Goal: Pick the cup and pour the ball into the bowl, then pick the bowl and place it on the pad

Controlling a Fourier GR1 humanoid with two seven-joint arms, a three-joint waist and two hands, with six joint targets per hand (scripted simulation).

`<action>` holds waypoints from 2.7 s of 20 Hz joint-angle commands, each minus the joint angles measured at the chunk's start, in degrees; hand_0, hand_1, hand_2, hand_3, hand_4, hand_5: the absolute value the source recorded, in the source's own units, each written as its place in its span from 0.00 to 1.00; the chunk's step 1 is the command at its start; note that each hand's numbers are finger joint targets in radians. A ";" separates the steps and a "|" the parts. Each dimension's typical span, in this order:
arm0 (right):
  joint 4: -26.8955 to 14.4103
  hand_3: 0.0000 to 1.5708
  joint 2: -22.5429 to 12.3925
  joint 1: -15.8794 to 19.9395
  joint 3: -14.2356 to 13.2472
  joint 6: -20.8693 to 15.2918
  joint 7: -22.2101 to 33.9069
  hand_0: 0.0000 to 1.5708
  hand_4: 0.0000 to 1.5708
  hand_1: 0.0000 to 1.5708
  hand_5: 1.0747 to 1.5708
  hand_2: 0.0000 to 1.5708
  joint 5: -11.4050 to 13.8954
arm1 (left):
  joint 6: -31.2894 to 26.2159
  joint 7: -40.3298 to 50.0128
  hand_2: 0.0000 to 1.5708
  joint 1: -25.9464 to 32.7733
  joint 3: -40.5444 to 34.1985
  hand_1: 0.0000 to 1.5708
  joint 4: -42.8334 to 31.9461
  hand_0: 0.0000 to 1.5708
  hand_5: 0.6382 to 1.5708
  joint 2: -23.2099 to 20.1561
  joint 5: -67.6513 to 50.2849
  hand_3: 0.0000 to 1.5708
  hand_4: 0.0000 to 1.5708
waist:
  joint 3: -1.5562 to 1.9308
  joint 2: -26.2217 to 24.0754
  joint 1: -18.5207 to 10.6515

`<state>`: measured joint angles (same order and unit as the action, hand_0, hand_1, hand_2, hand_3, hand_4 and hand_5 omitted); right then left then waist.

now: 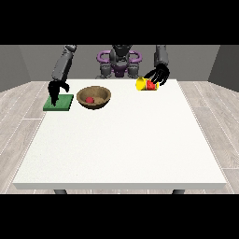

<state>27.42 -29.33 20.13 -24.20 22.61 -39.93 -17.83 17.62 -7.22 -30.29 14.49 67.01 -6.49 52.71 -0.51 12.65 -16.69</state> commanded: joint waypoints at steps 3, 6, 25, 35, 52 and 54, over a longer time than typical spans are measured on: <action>1.74 0.15 -1.24 0.55 -2.57 1.87 -1.14 0.00 0.44 0.00 0.95 0.26 -3.04 | 3.24 -20.39 0.69 5.71 -9.96 0.79 1.22 0.79 0.99 -1.68 -19.90 0.47 0.90 | 0.16 8.51 -2.97; 2.45 0.17 -0.45 2.35 -3.37 0.54 -1.20 0.00 0.42 0.00 0.96 0.26 -4.10 | -4.00 -24.97 0.58 3.13 -13.95 0.62 1.33 0.62 0.97 0.13 -30.63 0.36 0.77 | 0.17 11.43 -4.28; 6.16 0.00 6.56 6.96 1.22 0.20 10.36 0.00 0.00 0.00 0.99 0.00 -5.20 | -16.24 -28.34 0.00 6.76 -21.42 0.00 -12.11 0.00 0.03 -2.43 -41.11 0.00 0.00 | 0.48 2.10 7.15; 3.83 0.00 15.91 5.88 6.46 -8.05 12.63 0.00 0.00 0.00 1.00 0.00 -1.83 | -16.77 -26.36 0.00 10.54 -20.93 0.00 -12.66 0.00 0.06 -2.26 -41.34 0.00 0.00 | 0.54 -4.43 9.16; -4.80 1.00 11.86 5.21 13.16 -26.82 11.94 1.00 0.69 1.00 0.93 1.00 10.66 | -21.41 -23.39 0.00 5.03 -16.93 0.00 -1.32 0.00 0.07 -3.49 -40.94 0.00 0.00 | 0.22 6.92 -2.07; -3.47 1.00 8.99 2.29 15.51 -31.33 8.90 1.00 0.76 1.00 0.98 1.00 15.00 | -21.69 -24.42 0.00 4.31 -16.14 0.00 -0.49 0.00 0.08 -2.67 -40.97 0.00 0.00 | 0.02 9.64 -4.03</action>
<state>30.73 -17.56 24.84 -14.85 0.10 -36.94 -12.42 -3.45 -30.91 -23.90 -3.00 64.88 -9.71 11.37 -3.71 15.25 -16.43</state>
